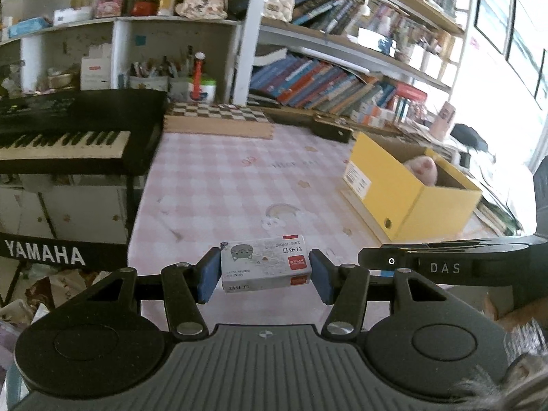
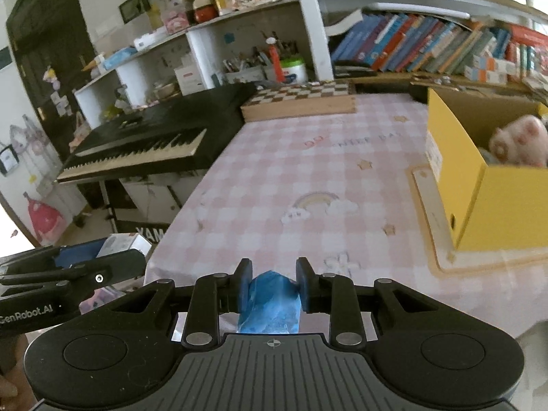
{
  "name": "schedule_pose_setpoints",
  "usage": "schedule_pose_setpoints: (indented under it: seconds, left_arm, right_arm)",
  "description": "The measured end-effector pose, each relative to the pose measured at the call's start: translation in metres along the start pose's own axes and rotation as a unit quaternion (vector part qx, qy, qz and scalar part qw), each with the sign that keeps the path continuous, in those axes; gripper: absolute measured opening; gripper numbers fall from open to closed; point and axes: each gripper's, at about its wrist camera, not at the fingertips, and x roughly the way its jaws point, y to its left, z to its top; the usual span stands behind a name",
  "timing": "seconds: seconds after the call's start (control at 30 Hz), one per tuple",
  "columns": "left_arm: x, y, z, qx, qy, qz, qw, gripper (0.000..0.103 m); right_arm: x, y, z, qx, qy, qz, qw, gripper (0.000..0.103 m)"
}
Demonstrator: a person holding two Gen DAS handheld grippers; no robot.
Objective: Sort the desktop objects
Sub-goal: 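Carry the white box and blue object with both tools toward the yellow box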
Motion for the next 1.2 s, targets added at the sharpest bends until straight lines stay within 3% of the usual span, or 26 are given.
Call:
schedule_pose_setpoints:
  seconds: [0.6, 1.2]
  left_arm:
    - [0.005, -0.044, -0.014, 0.055, 0.027, -0.094, 0.9936, 0.052]
    - [0.041, -0.110, -0.007, 0.117, 0.046, -0.174, 0.9766, 0.052]
  right_arm:
    - [-0.044, -0.030, -0.037, 0.067, -0.006, -0.077, 0.995, 0.027]
    - [-0.079, -0.082, -0.055, 0.130, -0.026, -0.145, 0.981, 0.027]
